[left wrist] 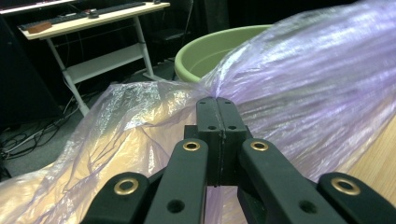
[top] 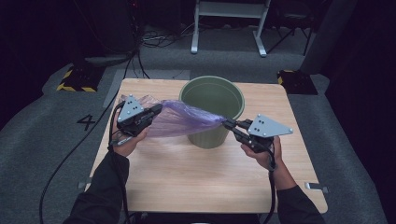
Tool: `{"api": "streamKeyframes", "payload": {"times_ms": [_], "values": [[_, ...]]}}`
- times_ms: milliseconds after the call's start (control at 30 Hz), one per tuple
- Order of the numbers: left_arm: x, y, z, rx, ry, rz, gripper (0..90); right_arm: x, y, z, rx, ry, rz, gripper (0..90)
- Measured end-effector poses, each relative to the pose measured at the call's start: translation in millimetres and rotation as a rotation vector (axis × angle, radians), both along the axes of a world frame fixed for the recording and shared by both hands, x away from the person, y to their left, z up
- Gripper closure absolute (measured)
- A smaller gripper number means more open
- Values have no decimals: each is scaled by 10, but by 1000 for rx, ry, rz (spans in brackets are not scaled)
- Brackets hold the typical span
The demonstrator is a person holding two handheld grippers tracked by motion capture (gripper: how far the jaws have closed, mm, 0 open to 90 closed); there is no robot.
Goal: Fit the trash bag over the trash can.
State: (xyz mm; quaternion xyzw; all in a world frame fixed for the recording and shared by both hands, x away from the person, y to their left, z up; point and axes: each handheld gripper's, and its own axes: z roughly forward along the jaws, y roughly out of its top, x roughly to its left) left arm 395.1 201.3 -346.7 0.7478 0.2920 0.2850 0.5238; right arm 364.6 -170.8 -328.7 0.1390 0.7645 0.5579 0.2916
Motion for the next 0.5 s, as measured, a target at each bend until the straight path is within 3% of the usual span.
{"api": "streamKeyframes", "payload": {"times_ms": [167,333,400,500], "values": [[21,-2,-6,5,14,-6,883,180,77,98,-20,3,-38,877],[51,-6,-53,13,49,-30,649,403,103,101,-41,34,-105,879],[63,2,-65,6,77,-72,490,500,108,73,-61,59,-130,880],[55,-7,-84,13,105,-113,332,627,92,32,-73,101,-171,880]]}}
